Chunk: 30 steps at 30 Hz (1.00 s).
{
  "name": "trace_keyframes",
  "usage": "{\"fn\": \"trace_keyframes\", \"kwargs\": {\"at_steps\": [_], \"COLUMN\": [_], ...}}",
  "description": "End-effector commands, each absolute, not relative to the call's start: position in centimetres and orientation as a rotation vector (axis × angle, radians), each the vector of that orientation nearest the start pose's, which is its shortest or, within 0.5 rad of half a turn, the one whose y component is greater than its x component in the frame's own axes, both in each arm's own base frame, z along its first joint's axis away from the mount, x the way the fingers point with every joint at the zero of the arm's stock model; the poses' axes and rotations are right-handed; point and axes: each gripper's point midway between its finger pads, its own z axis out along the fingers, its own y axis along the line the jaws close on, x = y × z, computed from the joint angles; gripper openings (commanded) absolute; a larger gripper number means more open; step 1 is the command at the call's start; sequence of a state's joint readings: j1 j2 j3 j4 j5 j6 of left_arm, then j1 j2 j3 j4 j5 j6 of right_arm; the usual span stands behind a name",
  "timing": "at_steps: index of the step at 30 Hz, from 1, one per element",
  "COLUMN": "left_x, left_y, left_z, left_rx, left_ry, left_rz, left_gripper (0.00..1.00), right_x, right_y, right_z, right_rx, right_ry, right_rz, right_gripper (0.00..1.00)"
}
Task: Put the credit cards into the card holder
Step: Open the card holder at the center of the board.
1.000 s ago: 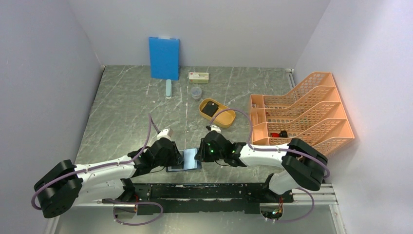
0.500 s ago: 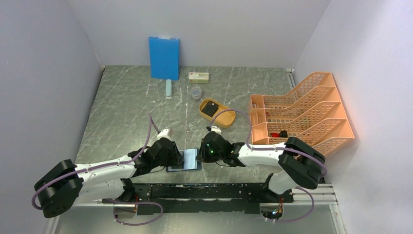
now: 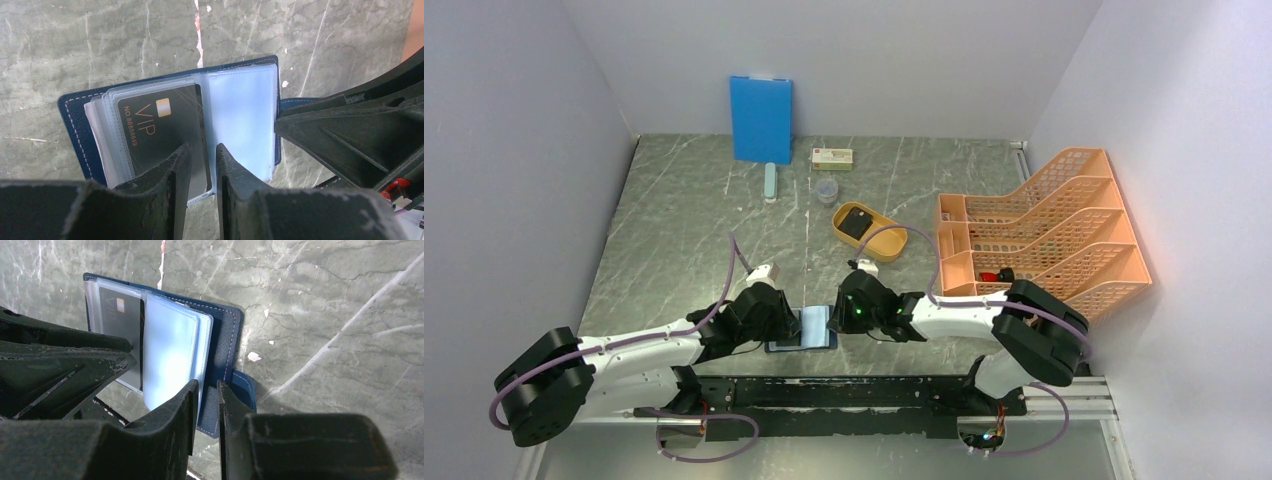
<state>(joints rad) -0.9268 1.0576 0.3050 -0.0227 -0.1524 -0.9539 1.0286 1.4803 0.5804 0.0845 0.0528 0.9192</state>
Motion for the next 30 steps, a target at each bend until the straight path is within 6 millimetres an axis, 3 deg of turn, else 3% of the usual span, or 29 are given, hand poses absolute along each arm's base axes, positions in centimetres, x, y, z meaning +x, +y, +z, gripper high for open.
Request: {"fn": "trace_keyframes", "kwargs": {"at_steps": [1,9,30], "left_x": [14.7,14.9,15.8], "left_y": [-20.4,-20.6,-21.0], "left_z": [0.5,0.9,4.3], "left_rx": [-0.079,-0.079,-0.099], "left_ry": [2.536,2.532,2.453], "left_rz": [-0.607,-0.615,-0.662], "left_gripper": [0.31,0.34,0.63], "right_x": [16.3,16.2,16.2], "right_y": [31.6,33.4,34.6], "right_z": [2.1,3.0,3.5], "right_rx": [-0.135,-0.197,-0.227], "right_ry": [2.56,2.537,2.528], "right_rz": [0.79,0.858,0.877], "right_gripper": [0.24,0.27,0.28]}}
